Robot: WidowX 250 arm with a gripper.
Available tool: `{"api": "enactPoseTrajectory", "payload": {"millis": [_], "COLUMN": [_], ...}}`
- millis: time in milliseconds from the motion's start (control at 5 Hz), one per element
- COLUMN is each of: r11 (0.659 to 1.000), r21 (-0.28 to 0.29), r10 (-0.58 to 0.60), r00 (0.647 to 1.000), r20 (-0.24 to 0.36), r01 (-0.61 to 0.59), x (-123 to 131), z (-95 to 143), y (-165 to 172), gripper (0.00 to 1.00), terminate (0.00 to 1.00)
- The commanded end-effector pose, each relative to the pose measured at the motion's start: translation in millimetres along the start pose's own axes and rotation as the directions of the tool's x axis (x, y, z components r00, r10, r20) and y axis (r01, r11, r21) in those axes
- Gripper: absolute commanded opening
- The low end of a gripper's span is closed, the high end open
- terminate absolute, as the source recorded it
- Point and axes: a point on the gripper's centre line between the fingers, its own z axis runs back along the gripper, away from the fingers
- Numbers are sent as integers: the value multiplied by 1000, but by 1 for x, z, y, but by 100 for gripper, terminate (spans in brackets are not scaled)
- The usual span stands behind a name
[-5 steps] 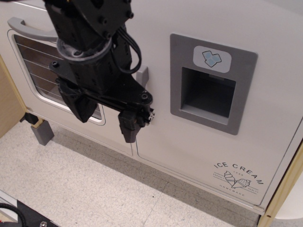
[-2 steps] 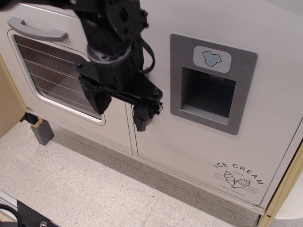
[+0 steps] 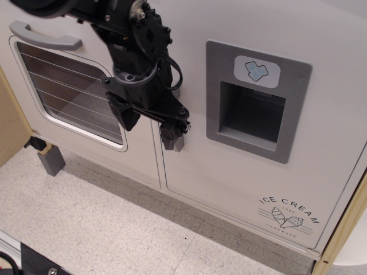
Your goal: Open fridge
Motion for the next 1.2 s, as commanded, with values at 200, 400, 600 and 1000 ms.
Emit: {"api": "enactPoseTrajectory", "payload": {"millis": [200, 400, 600, 1000], "r11": [999, 999, 999, 1000], "r21": [46, 44, 49, 19], "r10": [-27, -14, 11, -17], "r00": [985, 982, 981, 984], "r20": [172, 189, 195, 179], "r01": [19, 6, -20, 14], "x": [31, 41, 52, 60], "z": [-14, -17, -20, -26], "y": [5, 4, 6, 8], "gripper": [100, 100, 100, 0], "terminate": [0, 0, 0, 0]}}
